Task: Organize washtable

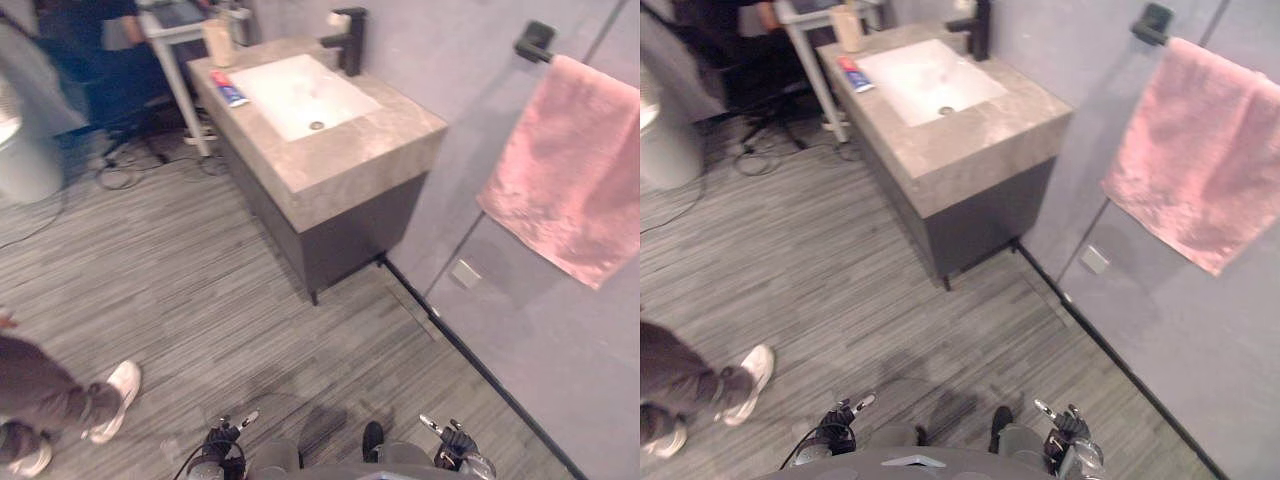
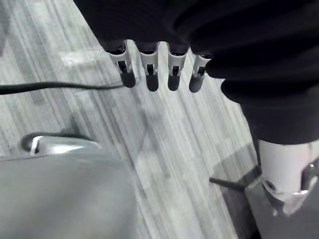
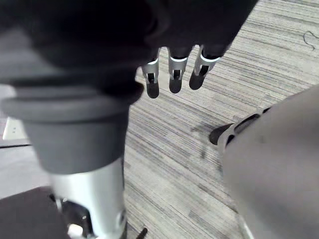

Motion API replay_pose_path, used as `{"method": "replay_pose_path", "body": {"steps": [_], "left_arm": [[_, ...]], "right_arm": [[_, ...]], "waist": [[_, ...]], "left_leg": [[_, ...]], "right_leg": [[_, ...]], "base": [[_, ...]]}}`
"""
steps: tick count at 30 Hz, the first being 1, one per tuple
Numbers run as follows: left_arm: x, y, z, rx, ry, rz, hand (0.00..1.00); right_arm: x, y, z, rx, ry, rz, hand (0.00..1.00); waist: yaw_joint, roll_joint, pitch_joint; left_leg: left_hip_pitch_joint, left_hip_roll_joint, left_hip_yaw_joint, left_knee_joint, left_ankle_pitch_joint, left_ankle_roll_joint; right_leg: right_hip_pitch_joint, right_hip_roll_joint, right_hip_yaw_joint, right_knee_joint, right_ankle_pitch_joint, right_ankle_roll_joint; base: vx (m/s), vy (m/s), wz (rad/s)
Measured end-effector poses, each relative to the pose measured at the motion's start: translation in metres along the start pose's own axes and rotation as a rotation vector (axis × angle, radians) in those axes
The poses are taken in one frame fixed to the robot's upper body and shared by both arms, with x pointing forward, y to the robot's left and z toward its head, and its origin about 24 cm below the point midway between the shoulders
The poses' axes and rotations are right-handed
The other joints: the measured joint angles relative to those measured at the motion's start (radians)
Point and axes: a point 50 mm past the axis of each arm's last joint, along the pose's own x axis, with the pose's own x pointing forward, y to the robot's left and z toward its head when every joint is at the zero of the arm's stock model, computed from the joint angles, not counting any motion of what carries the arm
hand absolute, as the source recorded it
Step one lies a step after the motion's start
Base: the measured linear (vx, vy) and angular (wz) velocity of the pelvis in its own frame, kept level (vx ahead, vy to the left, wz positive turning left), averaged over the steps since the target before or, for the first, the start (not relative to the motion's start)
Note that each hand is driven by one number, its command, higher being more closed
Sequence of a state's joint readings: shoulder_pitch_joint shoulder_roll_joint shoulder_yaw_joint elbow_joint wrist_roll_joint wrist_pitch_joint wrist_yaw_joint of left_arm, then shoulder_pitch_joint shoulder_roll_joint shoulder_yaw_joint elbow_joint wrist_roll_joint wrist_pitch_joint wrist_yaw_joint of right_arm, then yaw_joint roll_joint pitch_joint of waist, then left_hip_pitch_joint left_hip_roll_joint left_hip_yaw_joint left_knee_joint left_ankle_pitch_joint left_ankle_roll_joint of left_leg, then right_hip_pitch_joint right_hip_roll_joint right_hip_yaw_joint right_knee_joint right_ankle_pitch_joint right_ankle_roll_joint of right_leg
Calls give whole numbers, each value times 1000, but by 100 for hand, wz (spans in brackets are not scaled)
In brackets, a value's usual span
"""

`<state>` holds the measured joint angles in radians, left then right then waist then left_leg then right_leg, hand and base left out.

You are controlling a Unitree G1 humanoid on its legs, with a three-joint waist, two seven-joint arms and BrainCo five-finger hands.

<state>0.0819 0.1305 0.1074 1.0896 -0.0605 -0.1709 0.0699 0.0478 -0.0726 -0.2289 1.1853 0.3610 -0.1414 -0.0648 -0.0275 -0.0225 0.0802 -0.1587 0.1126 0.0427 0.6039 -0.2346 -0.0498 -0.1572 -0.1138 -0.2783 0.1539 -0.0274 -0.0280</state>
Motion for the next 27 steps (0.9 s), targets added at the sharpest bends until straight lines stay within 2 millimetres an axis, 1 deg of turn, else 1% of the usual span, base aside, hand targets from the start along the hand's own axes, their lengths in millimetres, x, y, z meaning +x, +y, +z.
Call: {"method": "replay_pose_path", "body": {"steps": [1,2,3,4,5,6,7,8,10,11,13,15,16,19,20,22,23,25,27], "left_arm": [[-1,-1,-2,3,5,-3,0],[-1,-4,-4,4,17,-12,0],[-1,-7,-5,3,19,-20,0],[-2,-14,-5,16,19,-42,0],[1,-14,1,24,10,-45,0],[0,-14,-3,23,22,-46,0],[-2,-14,-8,20,37,-44,0],[-3,-13,-10,15,41,-42,0],[-3,-13,-11,20,39,-45,0],[-3,-10,-11,27,41,-44,0],[-2,-8,-11,31,42,-44,0],[-3,-12,-11,29,40,-56,0],[-3,-15,-12,34,42,-67,0],[-4,-17,-15,28,52,-72,0],[-4,-18,-14,18,52,-74,0],[-4,-19,-13,10,50,-78,0],[-3,-19,-11,10,43,-83,0],[-2,-19,-9,9,35,-84,0],[-3,-22,-8,4,31,-91,0]], "right_arm": [[-1,-3,-3,21,5,-14,0],[-1,-7,-3,42,4,-30,0],[-1,-10,-3,55,3,-39,0],[-1,-17,-2,93,1,-67,0],[-3,-17,-11,119,31,-78,0],[-4,-19,-15,118,50,-84,0],[-4,-20,-17,119,60,-86,0],[-5,-22,-19,121,67,-91,0],[-5,-23,-18,122,64,-93,0],[-5,-23,-18,120,64,-89,0],[-5,-24,-18,116,65,-85,0],[-5,-25,-17,110,63,-81,0],[-5,-25,-17,106,62,-73,0],[-2,-17,-10,91,47,-44,0],[-1,-13,-7,60,41,-23,0],[0,-8,-4,32,33,1,0],[1,-5,0,27,26,11,0],[2,-3,3,27,20,16,0],[3,0,8,30,5,21,0]], "waist": [[-4,3,-1],[-12,17,-9],[-20,30,-16],[-47,47,-21],[-48,21,-16],[-42,12,-18],[-41,12,-19],[-42,18,-25],[-39,23,-35],[-31,18,-45],[-30,21,-48],[-26,24,-49],[-18,24,-49],[-15,20,-51],[-12,20,-51],[-1,20,-51],[9,18,-51],[13,14,-53],[11,23,-47]], "left_leg": [[45,39,36,-23,-6,-2],[114,65,74,-173,-4,-29],[142,52,74,-272,-5,-42],[177,36,73,-449,-4,-43],[193,-9,59,-520,52,-38],[202,-32,56,-536,61,-29],[207,-41,62,-531,61,-28],[212,-61,71,-523,55,-18],[216,-72,89,-524,48,-7],[215,-79,100,-525,45,-3],[213,-81,106,-529,44,-3],[214,-79,104,-531,44,-4],[215,-75,104,-531,42,-7],[216,-66,93,-532,38,-6],[217,-65,85,-531,37,-5],[214,-66,76,-525,31,-1],[203,-68,59,-510,24,1],[161,-78,19,-458,1,12],[99,-91,-38,-361,-47,33]], "right_leg": [[9,-6,-11,-20,5,16],[4,-7,-13,-47,26,48],[-2,-7,-12,-64,42,72],[-3,1,-9,-107,84,113],[-3,-25,22,-139,122,117],[7,-38,43,-156,142,116],[16,-45,52,-163,146,120],[36,-61,68,-178,157,134],[38,-66,85,-200,173,135],[38,-66,103,-227,188,136],[38,-63,108,-244,202,141],[38,-59,108,-244,202,141],[39,-53,109,-244,202,141],[43,-42,102,-244,199,136],[46,-42,97,-245,197,135],[49,-44,91,-245,196,134],[54,-50,73,-244,194,135],[59,-68,39,-243,177,145],[43,-98,-9,-155,111,170]], "base": [[-105,189,88],[-87,227,84],[-67,293,110],[-35,289,115],[-21,306,105],[-4,210,42],[25,201,0],[23,149,-13],[18,105,-29],[18,42,-36],[22,-8,-20],[26,-32,-4],[25,-41,-3],[27,-37,3],[23,-20,9],[16,1,13],[12,26,40],[22,51,62],[48,104,82]]}}
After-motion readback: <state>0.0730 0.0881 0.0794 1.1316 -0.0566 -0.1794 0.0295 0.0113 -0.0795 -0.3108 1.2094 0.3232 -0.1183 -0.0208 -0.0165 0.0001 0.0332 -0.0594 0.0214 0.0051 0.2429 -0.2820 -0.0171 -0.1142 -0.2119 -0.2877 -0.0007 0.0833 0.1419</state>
